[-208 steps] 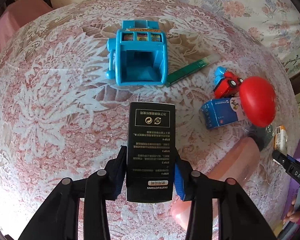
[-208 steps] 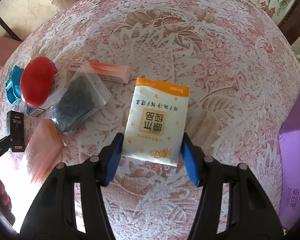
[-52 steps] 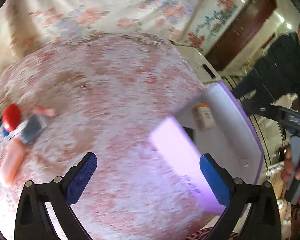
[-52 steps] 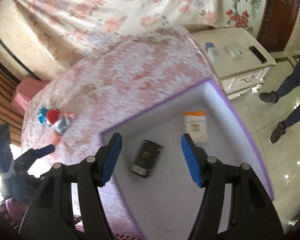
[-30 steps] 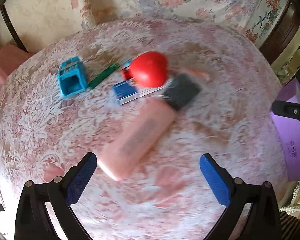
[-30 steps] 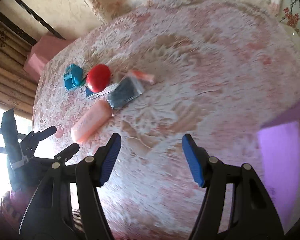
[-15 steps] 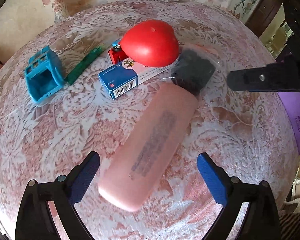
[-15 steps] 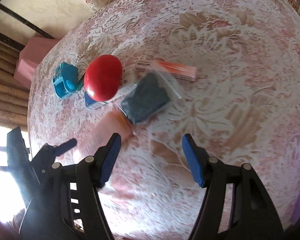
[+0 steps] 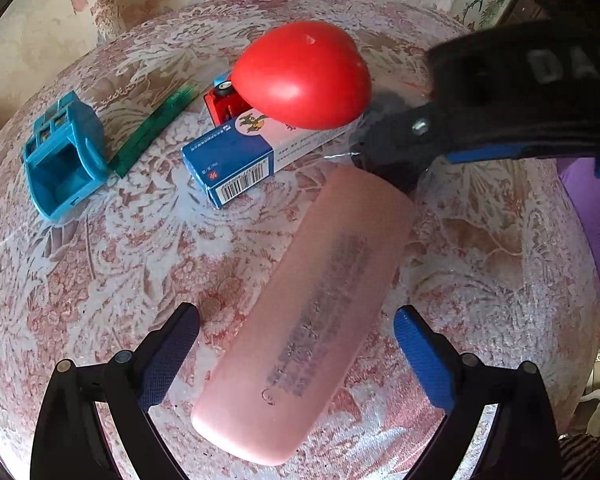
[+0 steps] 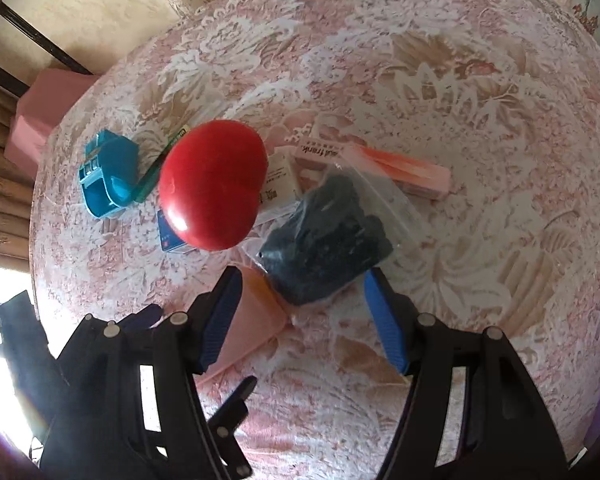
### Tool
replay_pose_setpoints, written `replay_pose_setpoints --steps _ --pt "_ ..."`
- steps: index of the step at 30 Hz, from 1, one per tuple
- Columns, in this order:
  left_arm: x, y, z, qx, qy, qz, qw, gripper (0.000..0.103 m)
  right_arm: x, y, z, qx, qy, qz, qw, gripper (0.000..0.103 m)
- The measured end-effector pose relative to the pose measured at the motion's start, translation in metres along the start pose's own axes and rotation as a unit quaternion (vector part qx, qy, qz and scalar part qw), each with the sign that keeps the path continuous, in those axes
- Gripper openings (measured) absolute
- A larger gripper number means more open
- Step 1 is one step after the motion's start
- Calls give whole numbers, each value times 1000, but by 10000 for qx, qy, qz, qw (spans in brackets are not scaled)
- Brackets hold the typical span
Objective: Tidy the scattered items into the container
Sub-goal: 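Return both tools to the table toward the pink case and glove bag, then grasp the pink pencil case with the left tool while the right tool grasps the glove bag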
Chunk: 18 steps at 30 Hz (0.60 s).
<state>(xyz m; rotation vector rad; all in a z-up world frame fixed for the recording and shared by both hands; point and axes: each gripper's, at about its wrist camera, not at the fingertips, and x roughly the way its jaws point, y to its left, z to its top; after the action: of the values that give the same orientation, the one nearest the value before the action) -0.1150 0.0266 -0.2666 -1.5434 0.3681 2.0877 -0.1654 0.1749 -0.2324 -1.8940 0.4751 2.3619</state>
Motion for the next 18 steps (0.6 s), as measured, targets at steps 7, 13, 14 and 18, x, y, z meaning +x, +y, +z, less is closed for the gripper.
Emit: replay_pose_setpoints --steps 7,13,14,18 --pt "0 -7 -3 268 -61 271 9993 98 9 -2 3 220 -52 -123 9997 69" --pt "-7 -10 -7 389 -176 342 9985 98 12 8 6 71 -137 -402 9991 73" --pt "-8 -10 -7 410 -191 343 9984 98 13 9 6 46 -149 -467 9988 73" --pt "-12 -10 -8 460 -256 326 9981 97 13 13 6 -121 -159 -875 9960 56"
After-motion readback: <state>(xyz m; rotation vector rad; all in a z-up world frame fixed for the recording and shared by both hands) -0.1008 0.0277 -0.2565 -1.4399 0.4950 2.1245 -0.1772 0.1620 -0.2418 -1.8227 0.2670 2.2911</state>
